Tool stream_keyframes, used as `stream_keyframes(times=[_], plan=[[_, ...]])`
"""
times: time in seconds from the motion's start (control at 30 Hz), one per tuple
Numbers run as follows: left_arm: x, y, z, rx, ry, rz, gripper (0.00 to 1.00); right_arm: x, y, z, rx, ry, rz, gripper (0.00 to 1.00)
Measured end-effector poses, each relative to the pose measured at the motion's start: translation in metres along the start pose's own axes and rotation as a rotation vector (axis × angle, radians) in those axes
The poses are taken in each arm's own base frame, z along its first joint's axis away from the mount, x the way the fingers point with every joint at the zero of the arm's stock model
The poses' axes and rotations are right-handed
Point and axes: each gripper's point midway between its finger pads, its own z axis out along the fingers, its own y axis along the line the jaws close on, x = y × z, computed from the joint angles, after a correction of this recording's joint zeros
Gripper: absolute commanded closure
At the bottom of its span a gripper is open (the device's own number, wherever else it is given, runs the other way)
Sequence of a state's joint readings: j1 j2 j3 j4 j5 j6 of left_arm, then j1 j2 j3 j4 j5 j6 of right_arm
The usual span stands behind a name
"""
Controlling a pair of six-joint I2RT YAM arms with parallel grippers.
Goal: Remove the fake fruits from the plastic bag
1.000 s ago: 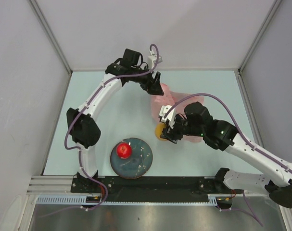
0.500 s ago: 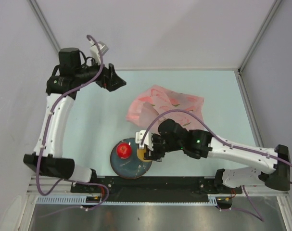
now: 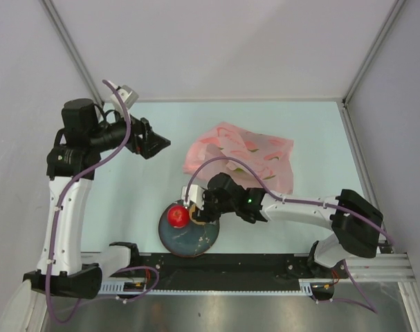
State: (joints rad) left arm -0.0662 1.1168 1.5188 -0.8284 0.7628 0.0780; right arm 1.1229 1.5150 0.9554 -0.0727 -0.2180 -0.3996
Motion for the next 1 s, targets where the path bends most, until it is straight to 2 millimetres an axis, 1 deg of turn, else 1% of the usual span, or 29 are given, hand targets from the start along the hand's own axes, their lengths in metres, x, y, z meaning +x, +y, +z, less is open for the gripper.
stream_keyframes(times=[0.1, 0.17, 0.3, 0.33, 0.4, 0.43, 0.5, 0.53, 0.6, 0.67, 0.73, 0.77, 0.8, 0.87, 0.9, 0.93, 1.0], plan=[[0.011, 0.002, 0.000, -0.004, 0.017, -0.021, 0.04, -0.005, -0.009, 0.010, 0.026, -0.033, -0.011, 0.70], [0.016, 0.003, 0.001, -0.006, 0.027, -0.033, 0.03, -0.005, -0.013, 0.016, 0.039, -0.042, -0.017, 0.69], [0.024, 0.006, 0.002, -0.008, 0.043, -0.054, 0.03, 0.003, -0.016, 0.029, 0.047, -0.032, -0.023, 0.68], [0.025, 0.006, 0.002, -0.008, 0.046, -0.057, 0.03, 0.005, -0.017, 0.032, 0.048, -0.029, -0.024, 0.63], [0.027, 0.005, 0.002, -0.005, 0.047, -0.062, 0.04, 0.007, -0.017, 0.035, 0.049, -0.026, -0.025, 0.57], [0.028, 0.005, 0.002, -0.005, 0.049, -0.066, 0.03, 0.007, -0.018, 0.036, 0.051, -0.030, -0.026, 0.51], [0.031, 0.004, 0.002, 0.000, 0.051, -0.072, 0.03, 0.007, -0.018, 0.037, 0.052, -0.033, -0.029, 0.43], [0.032, 0.002, 0.002, 0.005, 0.052, -0.078, 0.03, 0.007, -0.018, 0.038, 0.052, -0.034, -0.030, 0.36], [0.033, 0.001, 0.002, 0.013, 0.053, -0.084, 0.03, 0.006, -0.019, 0.038, 0.052, -0.035, -0.032, 0.29], [0.035, 0.000, 0.002, 0.017, 0.055, -0.088, 0.04, 0.006, -0.018, 0.038, 0.053, -0.037, -0.035, 0.14], [0.036, 0.000, 0.003, 0.022, 0.056, -0.093, 0.04, 0.006, -0.019, 0.038, 0.057, -0.035, -0.040, 0.03], [0.036, 0.000, 0.003, 0.024, 0.056, -0.096, 0.04, 0.006, -0.019, 0.038, 0.061, -0.030, -0.050, 0.01], [0.037, -0.001, 0.004, 0.028, 0.057, -0.097, 0.04, 0.006, -0.019, 0.038, 0.063, -0.028, -0.050, 0.00], [0.039, -0.002, 0.005, 0.044, 0.057, -0.101, 0.04, 0.005, -0.020, 0.030, 0.071, -0.022, -0.053, 0.00], [0.040, -0.003, 0.005, 0.051, 0.058, -0.103, 0.04, 0.001, -0.019, 0.022, 0.072, -0.022, -0.054, 0.00], [0.040, -0.005, 0.005, 0.060, 0.057, -0.104, 0.04, -0.006, -0.019, 0.012, 0.077, -0.031, -0.056, 0.00], [0.041, -0.008, 0.005, 0.073, 0.052, -0.100, 0.04, -0.024, -0.018, -0.019, 0.088, -0.065, -0.064, 0.00]])
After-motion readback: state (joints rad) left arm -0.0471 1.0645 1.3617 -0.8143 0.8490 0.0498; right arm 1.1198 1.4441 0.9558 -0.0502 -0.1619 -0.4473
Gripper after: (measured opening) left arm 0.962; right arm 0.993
